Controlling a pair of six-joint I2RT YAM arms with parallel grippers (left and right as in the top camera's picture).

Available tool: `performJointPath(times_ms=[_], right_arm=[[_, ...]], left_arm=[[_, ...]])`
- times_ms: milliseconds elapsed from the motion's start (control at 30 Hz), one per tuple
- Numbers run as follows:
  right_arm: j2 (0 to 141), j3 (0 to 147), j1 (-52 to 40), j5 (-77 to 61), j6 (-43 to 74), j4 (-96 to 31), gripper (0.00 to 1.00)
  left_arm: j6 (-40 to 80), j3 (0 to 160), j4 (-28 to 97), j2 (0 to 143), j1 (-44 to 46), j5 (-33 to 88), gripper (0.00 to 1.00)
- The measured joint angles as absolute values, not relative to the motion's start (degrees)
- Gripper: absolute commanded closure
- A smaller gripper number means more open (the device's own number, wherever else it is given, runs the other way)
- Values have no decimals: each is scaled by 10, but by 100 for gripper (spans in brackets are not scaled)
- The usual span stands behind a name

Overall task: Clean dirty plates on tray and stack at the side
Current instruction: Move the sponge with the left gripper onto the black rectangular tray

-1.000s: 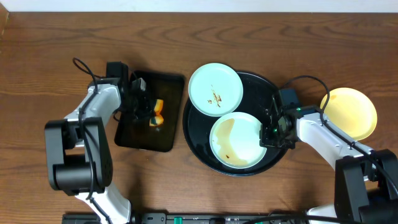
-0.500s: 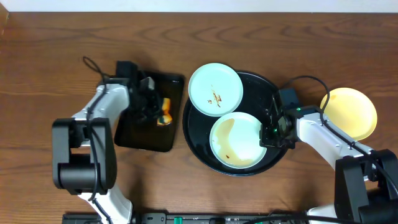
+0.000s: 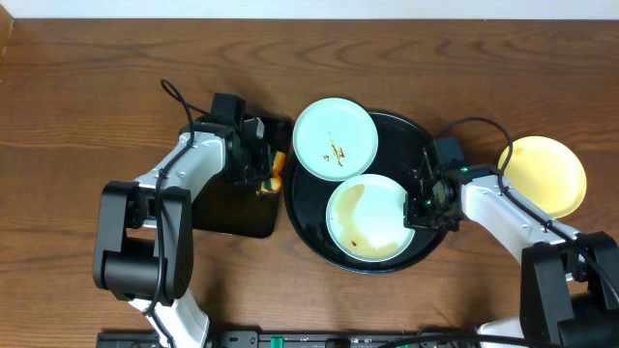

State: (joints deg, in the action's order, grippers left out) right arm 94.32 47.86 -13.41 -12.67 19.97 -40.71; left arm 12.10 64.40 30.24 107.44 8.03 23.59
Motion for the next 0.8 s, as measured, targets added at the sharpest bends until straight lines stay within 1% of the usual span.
performJointPath(times_ms=[133, 300, 367, 400, 433, 500, 533, 600, 800], right_arm=[[943, 479, -134, -126, 200, -409, 99], [943, 479, -134, -126, 200, -409, 99], [943, 479, -134, -126, 200, -409, 99], [943, 479, -134, -126, 200, -408, 99], [943, 479, -134, -126, 200, -407, 99], [943, 479, -134, -126, 200, -406, 99], [943, 479, -134, -127, 200, -406, 99], [943, 479, -134, -127, 200, -405, 99], [940, 479, -134, -119, 199, -403, 99]], left_arm=[[127, 644, 285, 1074, 81, 203, 91], [149, 645, 314, 1068, 81, 121, 91], [152, 646, 319, 1067, 81, 109, 90], [152, 646, 324, 1066, 81, 108, 87], [152, 646, 326, 1064, 81, 108, 83], [156, 645, 332, 1059, 81, 105, 67], [158, 645, 333, 1055, 81, 103, 64], [159, 645, 337, 1046, 80, 101, 62], [159, 645, 347, 1023, 80, 99, 62]])
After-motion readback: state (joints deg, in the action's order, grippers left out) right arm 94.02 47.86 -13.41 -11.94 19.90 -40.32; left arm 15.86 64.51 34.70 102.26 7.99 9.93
